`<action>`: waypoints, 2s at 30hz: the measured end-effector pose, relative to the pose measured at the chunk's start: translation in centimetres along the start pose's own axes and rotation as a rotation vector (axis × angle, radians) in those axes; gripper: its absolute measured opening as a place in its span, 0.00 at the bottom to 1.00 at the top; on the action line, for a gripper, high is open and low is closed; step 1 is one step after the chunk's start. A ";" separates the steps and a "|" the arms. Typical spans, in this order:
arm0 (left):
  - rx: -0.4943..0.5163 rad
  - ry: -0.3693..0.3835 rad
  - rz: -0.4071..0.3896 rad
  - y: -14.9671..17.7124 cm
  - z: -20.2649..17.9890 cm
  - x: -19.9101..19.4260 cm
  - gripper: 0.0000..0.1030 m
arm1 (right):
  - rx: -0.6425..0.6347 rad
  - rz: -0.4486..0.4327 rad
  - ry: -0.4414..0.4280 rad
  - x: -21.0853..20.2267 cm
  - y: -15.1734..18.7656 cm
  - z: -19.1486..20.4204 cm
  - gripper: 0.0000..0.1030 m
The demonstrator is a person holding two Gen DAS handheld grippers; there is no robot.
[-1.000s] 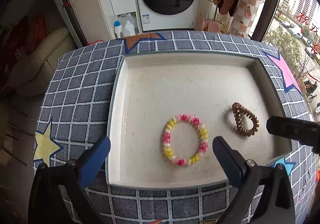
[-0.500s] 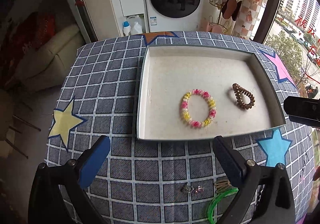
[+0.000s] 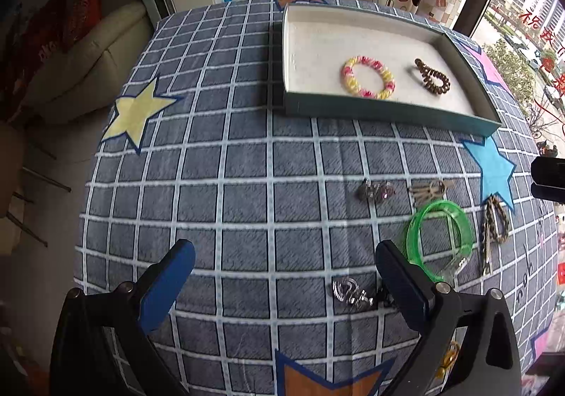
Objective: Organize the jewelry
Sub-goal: 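Withdraw both tools from the tray back over the remaining jewelry, then grasp the silver heart charm with the left tool while the right tool grasps the tan braided bracelet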
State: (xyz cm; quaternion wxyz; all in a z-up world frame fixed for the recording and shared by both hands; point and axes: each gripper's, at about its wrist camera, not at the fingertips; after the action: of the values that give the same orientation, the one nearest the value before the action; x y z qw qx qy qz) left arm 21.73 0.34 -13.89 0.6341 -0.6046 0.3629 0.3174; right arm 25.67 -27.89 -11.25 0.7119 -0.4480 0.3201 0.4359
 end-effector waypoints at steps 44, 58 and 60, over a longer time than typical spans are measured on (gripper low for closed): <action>0.102 0.078 0.049 3.5 -3.0 2.6 0.77 | -0.200 0.015 0.416 2.9 4.6 -3.7 0.68; 0.078 0.135 0.038 2.7 -3.9 1.9 0.42 | -0.257 0.014 0.406 3.2 5.3 -0.8 0.07; 0.056 0.143 0.035 3.2 -3.2 1.3 0.42 | -0.229 0.007 0.395 3.1 5.3 -0.7 0.07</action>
State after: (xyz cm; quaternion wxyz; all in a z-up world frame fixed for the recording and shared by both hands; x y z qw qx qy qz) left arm 19.52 -2.71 -16.73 0.6175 -0.6013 0.4265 0.2743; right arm 22.05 -26.37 -16.07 0.5786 -0.6014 0.4033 0.3754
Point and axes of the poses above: each gripper's, at about its wrist camera, not at the fingertips, and x roughly the way its jaws point, z to its left, y to its underside, and after that the axes turned 12 degrees about -z, right-handed
